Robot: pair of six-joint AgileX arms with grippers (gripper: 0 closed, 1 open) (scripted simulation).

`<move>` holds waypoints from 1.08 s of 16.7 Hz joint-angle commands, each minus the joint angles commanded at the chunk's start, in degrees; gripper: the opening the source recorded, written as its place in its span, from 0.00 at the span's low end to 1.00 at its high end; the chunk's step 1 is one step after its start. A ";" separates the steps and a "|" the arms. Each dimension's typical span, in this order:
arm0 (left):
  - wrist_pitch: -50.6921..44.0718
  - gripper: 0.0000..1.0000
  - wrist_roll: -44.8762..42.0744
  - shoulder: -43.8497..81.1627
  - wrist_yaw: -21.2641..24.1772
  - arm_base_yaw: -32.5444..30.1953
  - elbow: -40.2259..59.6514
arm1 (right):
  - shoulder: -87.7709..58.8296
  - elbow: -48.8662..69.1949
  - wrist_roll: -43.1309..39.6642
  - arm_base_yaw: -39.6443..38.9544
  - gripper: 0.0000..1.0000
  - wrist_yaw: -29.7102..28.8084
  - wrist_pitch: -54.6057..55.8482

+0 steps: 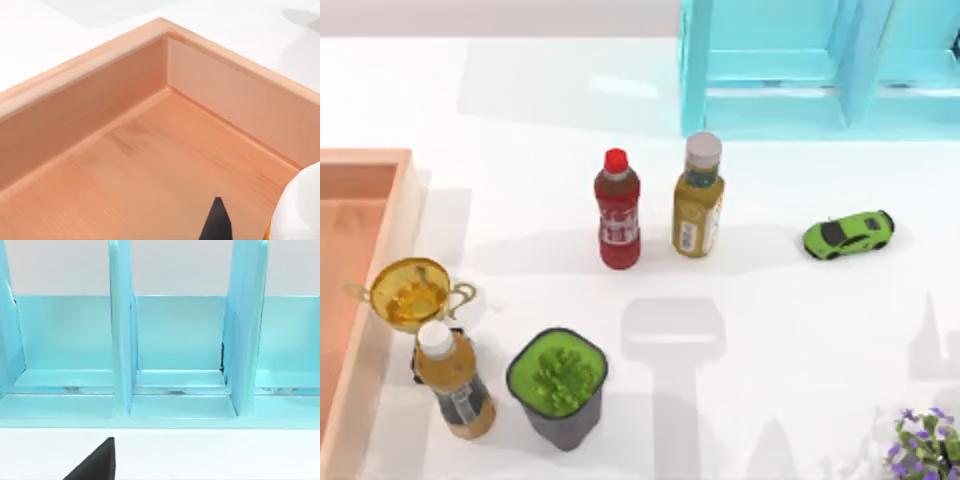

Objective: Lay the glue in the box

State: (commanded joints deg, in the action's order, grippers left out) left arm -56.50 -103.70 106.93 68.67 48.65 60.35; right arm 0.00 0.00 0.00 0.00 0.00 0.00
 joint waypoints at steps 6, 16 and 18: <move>18.61 0.00 12.33 -0.49 0.49 -4.04 -4.84 | 0.00 0.00 0.00 0.00 1.00 0.00 0.00; 23.66 0.15 17.79 -0.62 0.49 -6.47 -7.60 | 0.00 0.00 0.00 0.00 1.00 0.00 0.00; 23.66 0.30 17.79 -0.62 0.49 -6.47 -7.60 | 0.00 0.00 0.00 0.00 1.00 0.00 0.00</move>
State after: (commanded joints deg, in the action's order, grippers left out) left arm -32.84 -85.91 106.31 69.15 42.18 52.76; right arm 0.00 0.00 0.00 0.00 0.00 0.00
